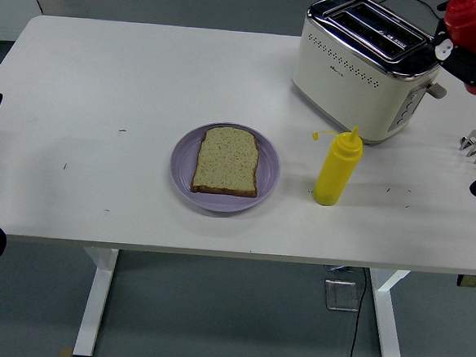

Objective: Pick up the cup,pour liquid into bread,place the cup on the desk

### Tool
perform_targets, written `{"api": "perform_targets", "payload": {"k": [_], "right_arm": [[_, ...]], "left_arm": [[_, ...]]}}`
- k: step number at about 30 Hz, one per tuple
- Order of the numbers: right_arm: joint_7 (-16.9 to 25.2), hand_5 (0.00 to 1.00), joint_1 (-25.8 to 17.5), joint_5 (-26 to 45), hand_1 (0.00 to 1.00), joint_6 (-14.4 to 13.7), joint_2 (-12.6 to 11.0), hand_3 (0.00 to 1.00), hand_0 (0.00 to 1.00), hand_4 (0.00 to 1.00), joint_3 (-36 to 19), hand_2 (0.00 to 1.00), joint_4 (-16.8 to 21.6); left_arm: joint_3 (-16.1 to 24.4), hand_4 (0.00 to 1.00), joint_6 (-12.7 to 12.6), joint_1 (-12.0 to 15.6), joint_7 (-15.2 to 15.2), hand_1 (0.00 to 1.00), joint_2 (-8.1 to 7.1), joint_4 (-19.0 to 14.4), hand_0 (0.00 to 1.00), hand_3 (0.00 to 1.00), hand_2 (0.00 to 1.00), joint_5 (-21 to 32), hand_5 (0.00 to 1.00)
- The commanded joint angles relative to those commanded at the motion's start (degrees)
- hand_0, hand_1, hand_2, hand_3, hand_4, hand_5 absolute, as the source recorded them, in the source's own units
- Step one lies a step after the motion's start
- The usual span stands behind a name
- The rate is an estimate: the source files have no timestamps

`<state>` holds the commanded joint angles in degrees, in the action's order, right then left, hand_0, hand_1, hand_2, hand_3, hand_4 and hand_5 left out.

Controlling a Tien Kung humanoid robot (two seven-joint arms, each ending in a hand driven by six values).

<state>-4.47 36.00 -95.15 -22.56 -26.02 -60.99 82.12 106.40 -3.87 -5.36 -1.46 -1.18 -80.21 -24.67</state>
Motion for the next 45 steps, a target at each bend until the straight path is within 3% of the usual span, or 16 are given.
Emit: {"api": "perform_targets", "payload": {"k": [2, 9, 14, 16, 18, 26, 32, 35, 38, 40, 45], "right_arm": [[-1.0, 0.062, 2.9, -4.5, 0.271, 3.0, -0.4, 0.477, 0.172, 0.396, 1.8, 0.370, -0.1], [-2.4, 0.076, 10.7, -21.2, 0.270, 9.0, -0.7, 0.474, 0.166, 0.386, 8.4, 0.369, -1.7], [-3.2, 0.086, 18.1, -33.4, 0.273, 13.1, -2.6, 0.471, 0.166, 0.377, 19.7, 0.370, -4.5], [-3.0, 0.086, 19.6, -34.8, 0.273, 14.4, -2.9, 0.471, 0.166, 0.377, 24.3, 0.370, -5.7], [-2.8, 0.093, 19.8, -34.8, 0.280, 14.6, -3.1, 0.473, 0.172, 0.363, 27.2, 0.376, -6.5], [-3.2, 0.101, 19.8, -34.8, 0.286, 14.2, -5.6, 0.472, 0.179, 0.353, 22.9, 0.378, -5.6], [-2.8, 0.110, 19.1, -34.8, 0.283, 12.2, -4.2, 0.470, 0.181, 0.345, 20.0, 0.376, -3.7], [-3.2, 0.116, 19.7, -34.8, 0.285, 11.8, -3.5, 0.467, 0.181, 0.340, 23.0, 0.378, -3.8], [-2.7, 0.116, 20.4, -34.8, 0.285, 13.2, -2.3, 0.467, 0.181, 0.340, 28.8, 0.378, -3.8], [-2.6, 0.116, 20.4, -34.8, 0.285, 13.3, -2.2, 0.467, 0.181, 0.340, 29.7, 0.378, -3.8], [-3.5, 0.127, 20.5, -34.8, 0.289, 12.9, -2.5, 0.465, 0.185, 0.336, 24.3, 0.380, -3.8]], "left_arm": [[0.1, 0.513, 0.0, -0.1, 0.0, 0.736, 0.00, 0.0, 0.786, 0.695, 0.737, 0.0, 0.998], [0.4, 0.513, 0.0, -0.2, 0.0, 0.736, 0.03, 0.0, 0.786, 0.695, 0.737, 0.0, 0.998], [0.5, 0.513, 0.0, -0.2, 0.0, 0.736, -0.04, 0.0, 0.786, 0.695, 0.737, 0.1, 0.998], [0.5, 0.513, 0.0, -0.3, 0.0, 0.736, 0.00, 0.0, 0.786, 0.695, 0.737, 0.1, 0.998], [0.6, 0.513, 0.0, -0.3, 0.0, 0.736, 0.01, 0.0, 0.786, 0.695, 0.737, 0.1, 0.998], [1.4, 0.513, -0.1, -0.1, 0.0, 0.736, -0.30, -0.1, 0.786, 0.695, 0.737, 0.1, 0.998], [1.1, 0.514, 0.0, -0.3, 0.0, 0.736, -0.24, -0.1, 0.787, 0.694, 0.737, 0.1, 0.998], [1.2, 0.513, 0.0, -0.2, 0.0, 0.736, -0.26, -0.1, 0.786, 0.694, 0.737, 0.1, 0.998], [1.0, 0.513, 0.0, -0.2, 0.0, 0.736, -0.11, 0.0, 0.786, 0.694, 0.737, 0.1, 0.998], [1.0, 0.513, 0.0, -0.3, 0.0, 0.736, -0.08, 0.0, 0.786, 0.694, 0.737, 0.1, 0.998], [0.9, 0.511, 0.0, -0.2, -0.1, 0.736, -0.13, -0.1, 0.785, 0.694, 0.737, 0.1, 0.998]]}}
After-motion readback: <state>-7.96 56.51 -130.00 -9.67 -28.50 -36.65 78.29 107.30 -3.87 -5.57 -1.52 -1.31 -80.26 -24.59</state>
